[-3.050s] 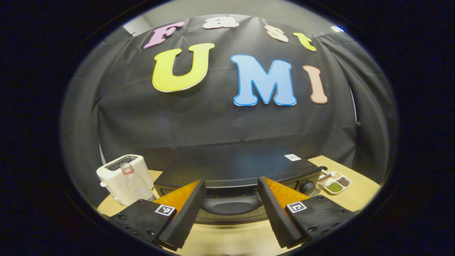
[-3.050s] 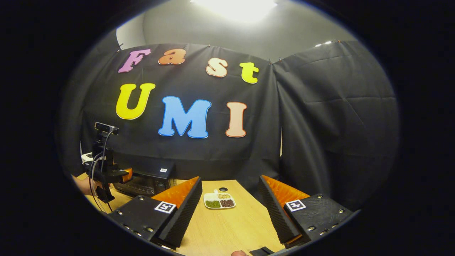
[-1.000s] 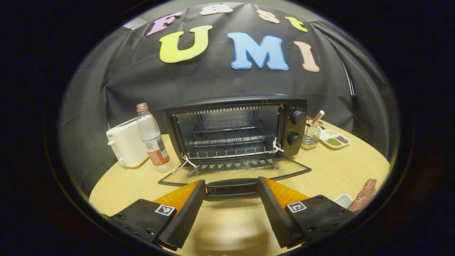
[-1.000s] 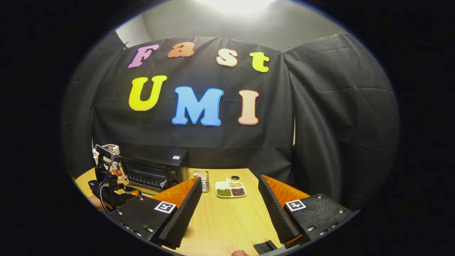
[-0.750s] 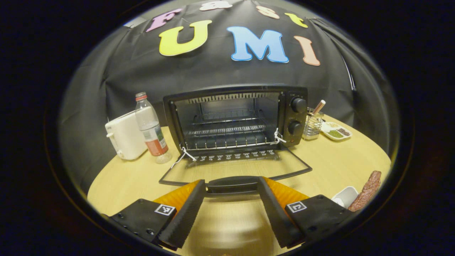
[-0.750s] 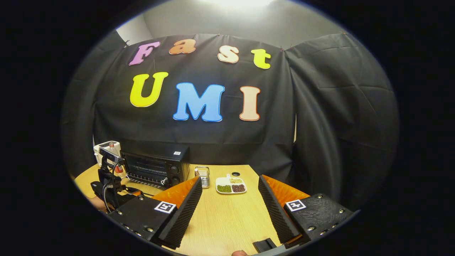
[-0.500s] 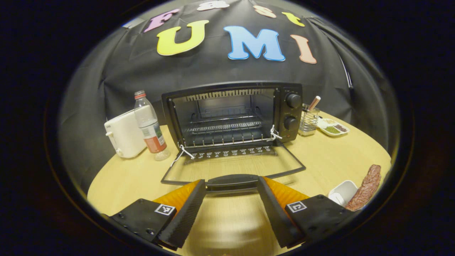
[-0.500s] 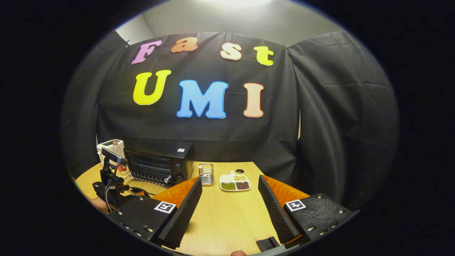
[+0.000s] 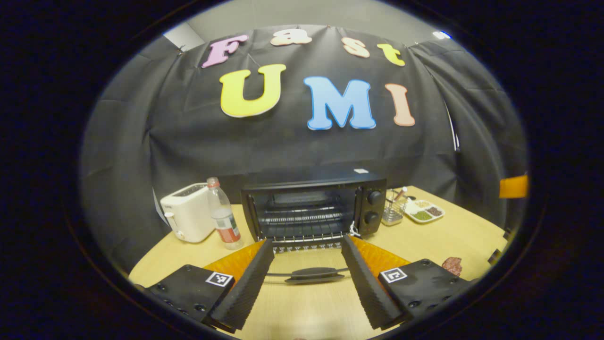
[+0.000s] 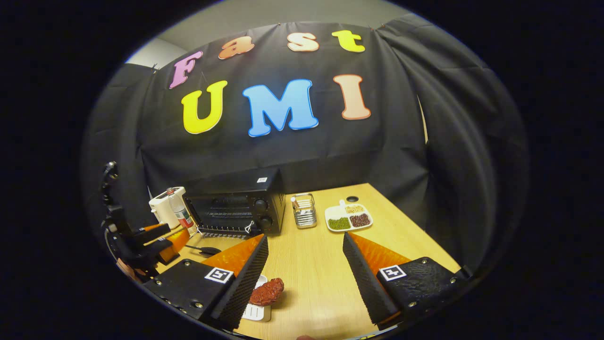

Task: Open the electric oven with the left hand, put the food in, and close the electric oven.

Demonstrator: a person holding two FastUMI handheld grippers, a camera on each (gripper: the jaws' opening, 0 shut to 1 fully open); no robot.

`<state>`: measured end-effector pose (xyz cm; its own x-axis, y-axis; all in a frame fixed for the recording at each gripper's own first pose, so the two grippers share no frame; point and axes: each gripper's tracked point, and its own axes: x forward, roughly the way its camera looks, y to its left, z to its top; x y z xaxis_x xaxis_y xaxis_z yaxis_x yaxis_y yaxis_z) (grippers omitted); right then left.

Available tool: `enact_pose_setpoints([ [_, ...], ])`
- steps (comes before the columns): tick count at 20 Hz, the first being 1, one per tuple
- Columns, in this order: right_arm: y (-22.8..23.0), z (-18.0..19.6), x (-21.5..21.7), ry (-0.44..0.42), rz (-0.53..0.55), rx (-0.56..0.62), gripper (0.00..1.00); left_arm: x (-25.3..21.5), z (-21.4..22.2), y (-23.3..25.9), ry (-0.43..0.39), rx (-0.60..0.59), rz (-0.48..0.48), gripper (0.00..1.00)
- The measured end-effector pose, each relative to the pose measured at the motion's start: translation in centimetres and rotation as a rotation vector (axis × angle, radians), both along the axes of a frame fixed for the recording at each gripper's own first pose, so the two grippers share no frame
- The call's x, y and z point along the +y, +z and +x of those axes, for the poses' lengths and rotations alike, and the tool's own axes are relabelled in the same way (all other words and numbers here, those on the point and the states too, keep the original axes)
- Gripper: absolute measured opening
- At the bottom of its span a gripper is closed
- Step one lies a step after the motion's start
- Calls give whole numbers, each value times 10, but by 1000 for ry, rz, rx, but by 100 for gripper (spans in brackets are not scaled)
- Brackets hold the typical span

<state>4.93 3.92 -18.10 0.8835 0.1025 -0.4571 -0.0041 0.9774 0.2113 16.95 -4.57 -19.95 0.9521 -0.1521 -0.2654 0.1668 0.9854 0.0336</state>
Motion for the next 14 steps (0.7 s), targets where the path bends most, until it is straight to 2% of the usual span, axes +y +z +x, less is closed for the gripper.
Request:
enact_pose_setpoints([
  [2,-18,3,10,23,63,61,98,14,-9,23,21,-38,-3,98],
  [8,-68,5,34,75,277,252,98,65,-42,90,120,-144,-32,100],
  [9,-76,3,36,82,311,285,98,72,-48,97,136,-155,-35,98],
  [10,-83,0,38,78,350,314,98,79,-54,100,153,-163,-33,100],
  [14,-104,-6,51,40,540,435,96,100,-73,112,199,-176,-39,97],
])
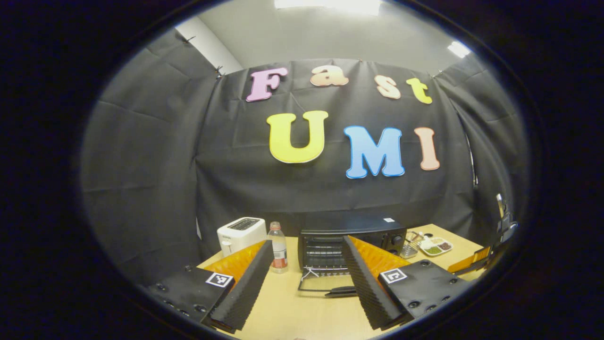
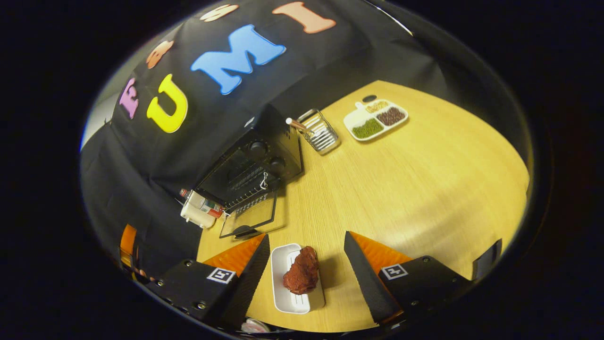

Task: Open the electric oven with the left hand, put the food in, and close the electric oven.

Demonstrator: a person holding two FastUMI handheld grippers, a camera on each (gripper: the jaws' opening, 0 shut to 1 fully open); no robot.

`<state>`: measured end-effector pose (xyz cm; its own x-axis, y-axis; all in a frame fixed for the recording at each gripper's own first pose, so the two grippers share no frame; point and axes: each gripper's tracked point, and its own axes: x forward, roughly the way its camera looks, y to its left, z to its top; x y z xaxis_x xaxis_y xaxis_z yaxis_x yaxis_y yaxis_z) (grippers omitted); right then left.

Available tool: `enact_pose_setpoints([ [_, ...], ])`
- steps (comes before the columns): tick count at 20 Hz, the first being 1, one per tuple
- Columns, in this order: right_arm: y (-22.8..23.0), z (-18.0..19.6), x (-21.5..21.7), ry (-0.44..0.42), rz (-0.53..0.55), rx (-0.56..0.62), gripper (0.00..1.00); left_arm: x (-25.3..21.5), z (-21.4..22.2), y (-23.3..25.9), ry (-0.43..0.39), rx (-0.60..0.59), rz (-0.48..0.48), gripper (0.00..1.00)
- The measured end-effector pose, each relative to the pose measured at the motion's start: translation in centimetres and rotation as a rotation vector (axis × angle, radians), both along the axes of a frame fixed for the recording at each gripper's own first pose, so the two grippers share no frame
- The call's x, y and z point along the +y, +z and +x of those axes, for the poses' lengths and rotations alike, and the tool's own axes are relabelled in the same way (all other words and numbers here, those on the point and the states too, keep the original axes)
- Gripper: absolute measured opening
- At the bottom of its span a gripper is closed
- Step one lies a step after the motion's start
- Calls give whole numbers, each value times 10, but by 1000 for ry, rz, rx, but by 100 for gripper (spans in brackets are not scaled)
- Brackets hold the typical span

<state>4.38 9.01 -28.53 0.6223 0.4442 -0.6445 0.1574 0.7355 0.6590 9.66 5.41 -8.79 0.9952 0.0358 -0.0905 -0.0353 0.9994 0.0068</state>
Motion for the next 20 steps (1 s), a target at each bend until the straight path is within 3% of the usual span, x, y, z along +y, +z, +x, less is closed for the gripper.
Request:
enact_pose_setpoints([
  [8,-25,-15,34,-29,234,168,91,17,-13,-2,54,6,-18,98],
  [9,-29,-15,30,-52,244,193,81,17,-12,-4,55,6,-19,100],
  [10,-30,-15,33,-62,272,212,59,17,-11,-3,53,6,-19,100],
  [11,-28,-16,35,-67,307,228,54,17,-10,-2,54,4,-19,100],
  [13,-29,-18,41,-63,340,237,54,17,-10,-3,51,4,-19,100],
  [14,-31,-19,41,-58,330,236,54,15,-8,-5,50,7,-20,91],
  [16,-26,-14,42,-68,348,224,23,11,-7,-9,38,18,-29,100],
  [17,-17,-14,42,-52,359,205,21,11,-7,-9,36,20,-31,100],
  [18,-29,-15,41,-60,291,196,21,9,-5,-10,32,20,-31,100],
  [19,-22,-11,32,-58,263,194,12,8,-5,-11,29,21,-30,98],
  [20,-17,-6,33,-66,254,171,11,7,-3,-11,26,19,-29,100],
])
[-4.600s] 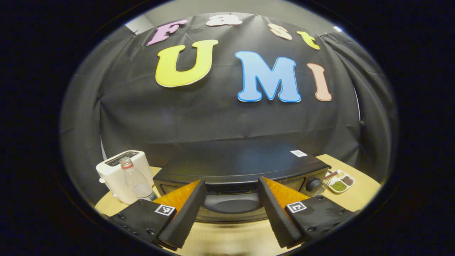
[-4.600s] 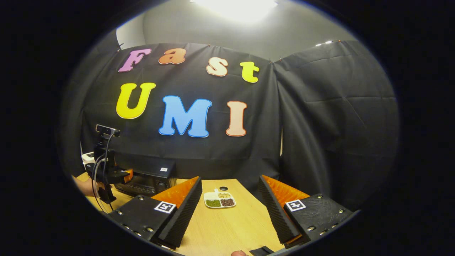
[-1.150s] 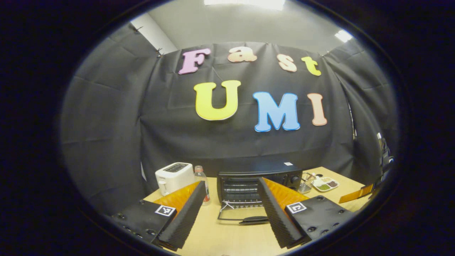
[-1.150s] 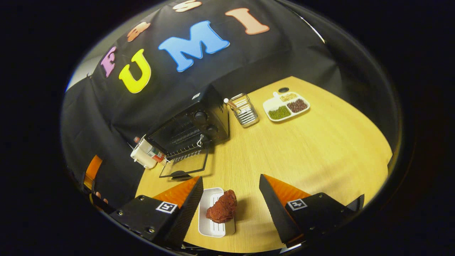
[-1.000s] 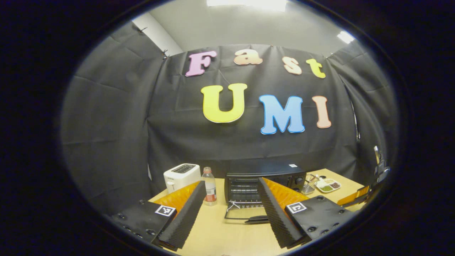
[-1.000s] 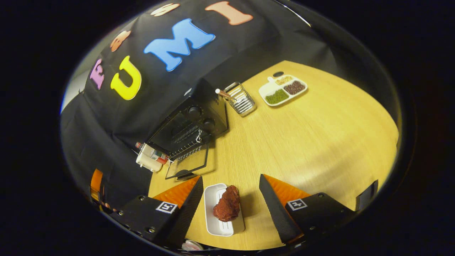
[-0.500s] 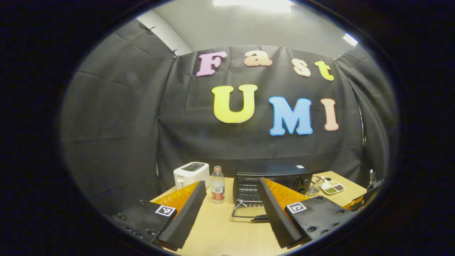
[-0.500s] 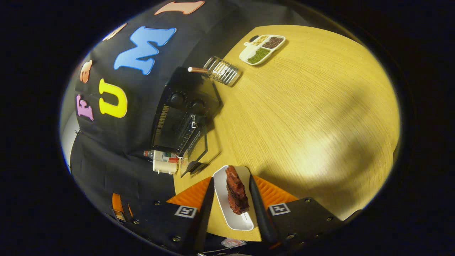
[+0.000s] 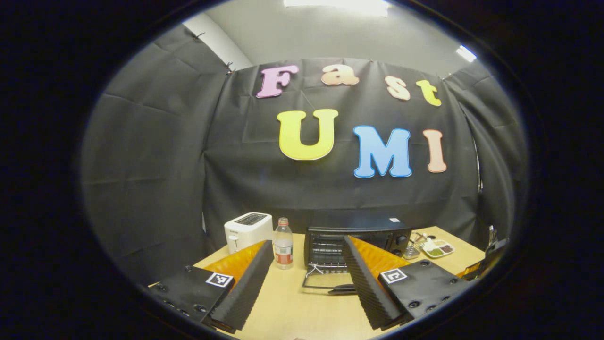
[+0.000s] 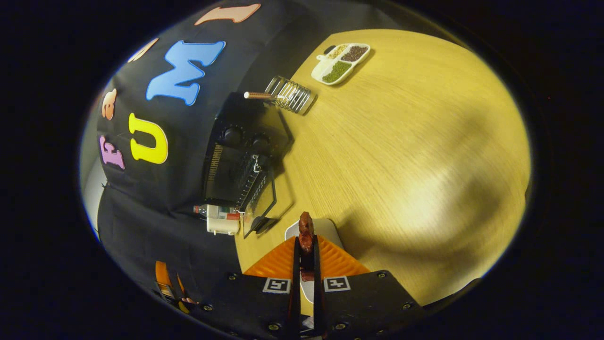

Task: Open the electric oven with the left hand, put the food in, and close the electric oven.

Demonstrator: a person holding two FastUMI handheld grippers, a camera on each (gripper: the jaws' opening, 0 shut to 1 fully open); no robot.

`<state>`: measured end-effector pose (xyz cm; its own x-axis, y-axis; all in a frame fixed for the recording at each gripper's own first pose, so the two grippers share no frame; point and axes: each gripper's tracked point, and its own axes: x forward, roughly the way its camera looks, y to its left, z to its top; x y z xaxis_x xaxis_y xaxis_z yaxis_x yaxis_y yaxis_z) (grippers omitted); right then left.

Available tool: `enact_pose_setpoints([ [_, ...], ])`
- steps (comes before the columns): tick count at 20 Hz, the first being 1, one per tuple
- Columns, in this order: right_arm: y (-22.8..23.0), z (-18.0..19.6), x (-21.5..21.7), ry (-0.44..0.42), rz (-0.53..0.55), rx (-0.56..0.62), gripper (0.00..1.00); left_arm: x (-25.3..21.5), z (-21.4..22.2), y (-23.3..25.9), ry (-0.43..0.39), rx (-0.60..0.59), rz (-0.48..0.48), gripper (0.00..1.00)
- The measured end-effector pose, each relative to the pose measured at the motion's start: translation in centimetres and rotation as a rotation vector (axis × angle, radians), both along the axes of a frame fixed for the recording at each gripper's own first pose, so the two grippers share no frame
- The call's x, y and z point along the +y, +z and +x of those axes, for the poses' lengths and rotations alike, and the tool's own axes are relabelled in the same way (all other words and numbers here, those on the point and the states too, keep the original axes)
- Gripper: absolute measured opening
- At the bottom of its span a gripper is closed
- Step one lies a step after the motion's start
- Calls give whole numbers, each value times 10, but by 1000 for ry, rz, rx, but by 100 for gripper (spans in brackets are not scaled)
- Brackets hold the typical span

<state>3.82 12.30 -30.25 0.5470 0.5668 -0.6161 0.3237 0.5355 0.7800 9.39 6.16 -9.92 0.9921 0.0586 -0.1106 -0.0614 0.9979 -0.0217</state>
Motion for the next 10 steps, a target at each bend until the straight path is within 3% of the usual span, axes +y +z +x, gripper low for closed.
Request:
enact_pose_setpoints([
  [10,79,67,21,-55,57,-165,11,9,25,-7,-23,-5,-38,97],
])
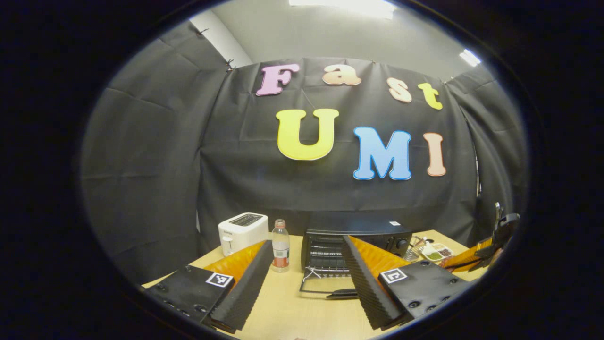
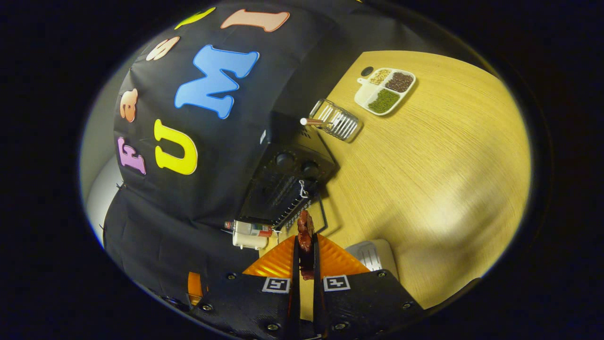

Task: Open the electric oven with the left hand, put the food in, and close the electric oven.

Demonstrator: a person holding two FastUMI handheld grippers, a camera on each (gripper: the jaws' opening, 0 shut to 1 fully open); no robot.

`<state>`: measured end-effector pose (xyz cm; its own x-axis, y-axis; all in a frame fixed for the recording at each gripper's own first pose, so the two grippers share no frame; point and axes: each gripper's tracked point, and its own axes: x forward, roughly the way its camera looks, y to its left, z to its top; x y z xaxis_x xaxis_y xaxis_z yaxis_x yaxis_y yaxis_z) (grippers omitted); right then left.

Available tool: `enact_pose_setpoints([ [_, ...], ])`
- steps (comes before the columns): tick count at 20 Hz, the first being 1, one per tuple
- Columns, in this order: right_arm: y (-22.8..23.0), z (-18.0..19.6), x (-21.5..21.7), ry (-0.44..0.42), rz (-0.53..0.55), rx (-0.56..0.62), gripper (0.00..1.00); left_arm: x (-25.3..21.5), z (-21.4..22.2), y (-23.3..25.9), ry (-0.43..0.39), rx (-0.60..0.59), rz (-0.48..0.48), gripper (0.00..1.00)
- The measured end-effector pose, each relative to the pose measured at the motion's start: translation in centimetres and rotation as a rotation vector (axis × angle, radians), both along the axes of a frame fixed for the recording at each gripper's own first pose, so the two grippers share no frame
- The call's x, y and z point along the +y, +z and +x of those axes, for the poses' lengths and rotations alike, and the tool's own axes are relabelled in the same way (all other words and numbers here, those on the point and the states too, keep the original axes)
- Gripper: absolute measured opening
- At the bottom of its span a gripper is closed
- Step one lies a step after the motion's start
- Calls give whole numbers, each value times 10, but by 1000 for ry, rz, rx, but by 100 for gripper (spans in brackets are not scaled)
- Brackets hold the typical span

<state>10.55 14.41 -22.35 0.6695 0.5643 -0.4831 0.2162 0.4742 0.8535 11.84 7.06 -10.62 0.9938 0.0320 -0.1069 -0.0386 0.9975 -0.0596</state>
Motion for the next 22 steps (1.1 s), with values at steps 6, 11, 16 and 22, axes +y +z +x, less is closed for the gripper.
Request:
enact_pose_setpoints([
  [6,16,41,44,4,-28,-66,11,23,22,-10,-21,5,-6,100],
  [11,11,73,83,-32,-46,-80,11,53,37,-24,-22,27,-17,98],
  [16,-2,102,120,-65,-40,-110,11,83,50,-38,-13,50,-6,100],
  [22,-11,141,164,-117,3,-182,11,105,55,-43,1,70,10,100],
])
